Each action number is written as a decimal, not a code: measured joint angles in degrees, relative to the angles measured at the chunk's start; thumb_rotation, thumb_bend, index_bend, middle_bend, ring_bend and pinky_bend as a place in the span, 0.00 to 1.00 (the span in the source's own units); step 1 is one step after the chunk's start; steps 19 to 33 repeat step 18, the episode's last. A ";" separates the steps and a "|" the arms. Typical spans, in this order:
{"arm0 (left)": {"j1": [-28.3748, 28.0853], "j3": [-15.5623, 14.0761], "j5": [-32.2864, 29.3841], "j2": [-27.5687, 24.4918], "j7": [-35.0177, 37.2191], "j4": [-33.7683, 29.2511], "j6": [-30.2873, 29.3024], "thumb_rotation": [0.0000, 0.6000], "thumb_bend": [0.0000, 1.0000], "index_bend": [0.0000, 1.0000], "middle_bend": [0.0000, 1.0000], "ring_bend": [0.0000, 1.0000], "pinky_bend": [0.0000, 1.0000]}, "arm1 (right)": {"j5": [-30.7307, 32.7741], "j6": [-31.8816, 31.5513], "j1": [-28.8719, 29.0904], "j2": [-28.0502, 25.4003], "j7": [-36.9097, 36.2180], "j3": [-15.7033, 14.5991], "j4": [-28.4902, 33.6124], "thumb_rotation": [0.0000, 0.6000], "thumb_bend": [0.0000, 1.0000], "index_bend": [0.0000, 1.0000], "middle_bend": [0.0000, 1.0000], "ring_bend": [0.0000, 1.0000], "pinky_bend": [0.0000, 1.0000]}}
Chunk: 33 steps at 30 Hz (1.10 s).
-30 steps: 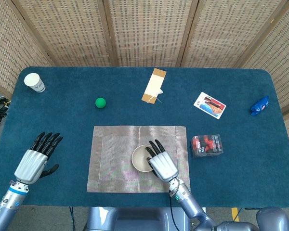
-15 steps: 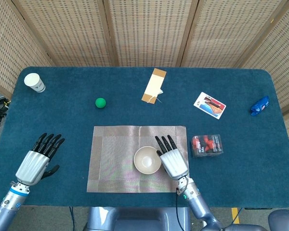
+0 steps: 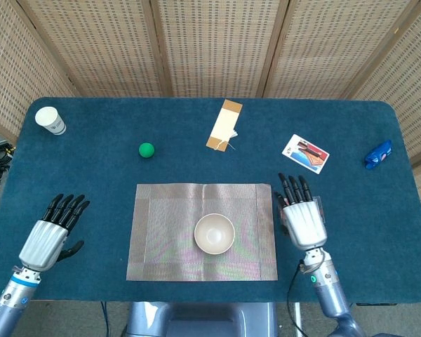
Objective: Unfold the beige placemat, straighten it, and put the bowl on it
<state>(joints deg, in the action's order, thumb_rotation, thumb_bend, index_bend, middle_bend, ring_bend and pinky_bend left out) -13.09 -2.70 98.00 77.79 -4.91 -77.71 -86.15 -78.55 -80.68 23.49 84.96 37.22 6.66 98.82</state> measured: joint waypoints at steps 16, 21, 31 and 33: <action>3.94 2.29 -5.77 -0.35 0.84 -1.52 -2.98 1.00 0.21 0.00 0.00 0.00 0.00 | -2.22 -6.14 -10.59 -8.02 -34.72 -1.86 -14.88 1.00 0.11 0.08 0.00 0.00 0.00; 4.19 2.35 -6.15 -0.30 0.94 -1.41 -2.93 1.00 0.21 0.00 0.00 0.00 0.00 | -2.64 -6.62 -11.85 -8.10 -38.89 -2.29 -18.22 1.00 0.11 0.08 0.00 0.00 0.00; 4.19 2.35 -6.15 -0.30 0.94 -1.41 -2.93 1.00 0.21 0.00 0.00 0.00 0.00 | -2.64 -6.62 -11.85 -8.10 -38.89 -2.29 -18.22 1.00 0.11 0.08 0.00 0.00 0.00; 4.19 2.35 -6.15 -0.30 0.94 -1.41 -2.93 1.00 0.21 0.00 0.00 0.00 0.00 | -2.64 -6.62 -11.85 -8.10 -38.89 -2.29 -18.22 1.00 0.11 0.08 0.00 0.00 0.00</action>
